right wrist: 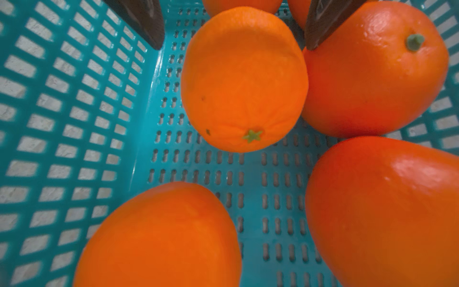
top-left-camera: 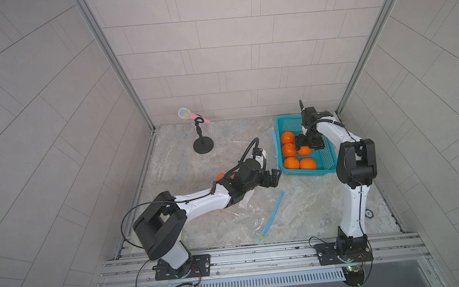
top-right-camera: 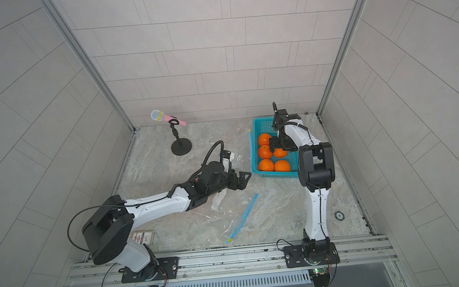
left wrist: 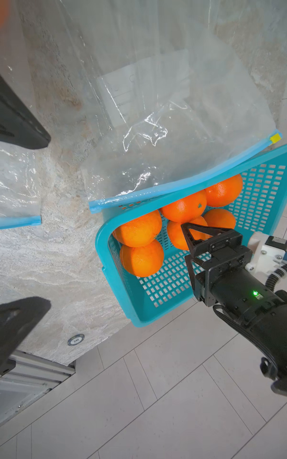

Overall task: Open the zip-top bag and take out the orange
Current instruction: Place the orange in the basket.

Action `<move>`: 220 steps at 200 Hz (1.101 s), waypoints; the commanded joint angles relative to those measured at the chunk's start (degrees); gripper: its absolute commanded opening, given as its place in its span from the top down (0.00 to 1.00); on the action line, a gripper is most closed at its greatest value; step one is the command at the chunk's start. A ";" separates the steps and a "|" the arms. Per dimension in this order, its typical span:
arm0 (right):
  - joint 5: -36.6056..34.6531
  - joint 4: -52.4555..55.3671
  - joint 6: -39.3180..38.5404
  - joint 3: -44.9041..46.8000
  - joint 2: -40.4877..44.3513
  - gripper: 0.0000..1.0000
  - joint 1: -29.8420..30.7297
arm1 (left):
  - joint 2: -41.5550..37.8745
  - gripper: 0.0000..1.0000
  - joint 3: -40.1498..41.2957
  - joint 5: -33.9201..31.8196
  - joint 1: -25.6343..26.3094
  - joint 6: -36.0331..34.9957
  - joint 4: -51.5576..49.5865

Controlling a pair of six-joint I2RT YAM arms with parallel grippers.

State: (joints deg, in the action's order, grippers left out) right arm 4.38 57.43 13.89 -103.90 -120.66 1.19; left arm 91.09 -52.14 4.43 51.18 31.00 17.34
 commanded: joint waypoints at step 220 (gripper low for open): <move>-2.80 -64.52 15.13 86.33 64.48 0.52 61.39 | -10.70 0.42 13.60 -6.46 -15.83 -10.07 -1.57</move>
State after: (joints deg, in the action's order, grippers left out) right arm 4.56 11.92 28.34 -20.78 -51.44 60.40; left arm 76.79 -35.33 -2.44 37.39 23.75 12.58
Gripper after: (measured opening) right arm 0.499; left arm 0.596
